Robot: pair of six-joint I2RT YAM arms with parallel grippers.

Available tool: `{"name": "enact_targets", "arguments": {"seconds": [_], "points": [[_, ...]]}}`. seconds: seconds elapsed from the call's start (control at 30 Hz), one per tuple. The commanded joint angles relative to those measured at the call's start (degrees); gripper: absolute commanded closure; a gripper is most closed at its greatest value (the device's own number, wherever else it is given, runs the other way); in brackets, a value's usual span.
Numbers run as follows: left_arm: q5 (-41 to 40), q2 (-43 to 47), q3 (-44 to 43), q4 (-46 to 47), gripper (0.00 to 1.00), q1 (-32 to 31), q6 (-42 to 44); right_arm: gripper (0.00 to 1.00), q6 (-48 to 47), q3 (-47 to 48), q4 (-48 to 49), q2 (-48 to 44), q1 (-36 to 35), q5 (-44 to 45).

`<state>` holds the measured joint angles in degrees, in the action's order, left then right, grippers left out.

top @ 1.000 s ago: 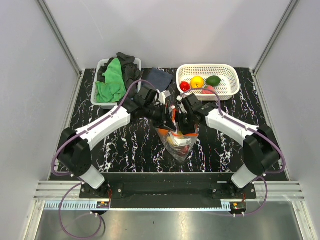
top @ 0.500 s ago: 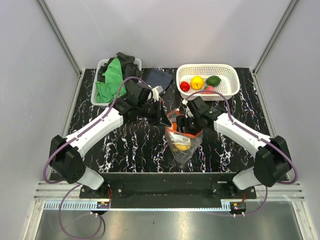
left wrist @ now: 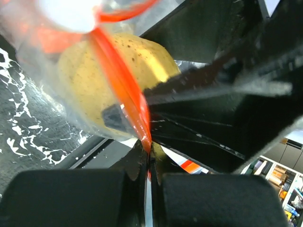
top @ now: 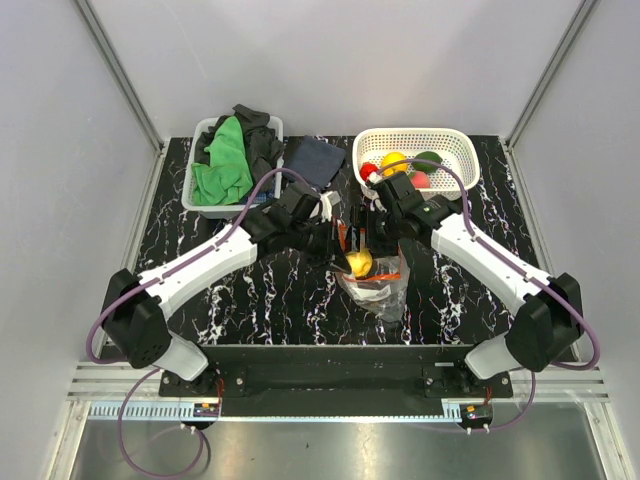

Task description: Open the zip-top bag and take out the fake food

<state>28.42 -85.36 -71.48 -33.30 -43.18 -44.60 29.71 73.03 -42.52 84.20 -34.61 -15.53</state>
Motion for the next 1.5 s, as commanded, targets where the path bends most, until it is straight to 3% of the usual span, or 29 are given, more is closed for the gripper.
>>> {"name": "enact_targets", "arguments": {"seconds": [0.0, 0.47, 0.67, 0.83, 1.2, 1.47], "points": [[-1.9, -0.5, 0.7, 3.8, 1.00, -1.0, -1.3, 0.99, 9.8, 1.4, 5.7, -1.1, -0.5, -4.0], [-7.4, 4.7, 4.3, 0.3, 1.00, 7.2, 4.6, 1.00, 6.1, -0.5, -2.4, -16.3, -0.5, -4.9], [-7.3, 4.2, 1.0, -2.2, 1.00, 8.8, 7.2, 1.00, 2.7, 8.9, -2.6, -15.4, 0.0, 1.6], [-6.3, 4.8, -0.5, -4.5, 1.00, 10.1, 11.1, 1.00, -3.9, 22.5, -5.0, -3.7, 5.3, 3.6], [-1.7, 1.9, -6.8, -14.2, 1.00, 11.6, 27.9, 1.00, -6.2, 39.6, -5.9, 23.4, 28.1, 5.2], [2.6, 3.4, -4.2, -15.9, 1.00, 13.4, 34.8, 0.98, -8.7, 59.0, -13.0, 44.8, 35.8, 11.5]]}}
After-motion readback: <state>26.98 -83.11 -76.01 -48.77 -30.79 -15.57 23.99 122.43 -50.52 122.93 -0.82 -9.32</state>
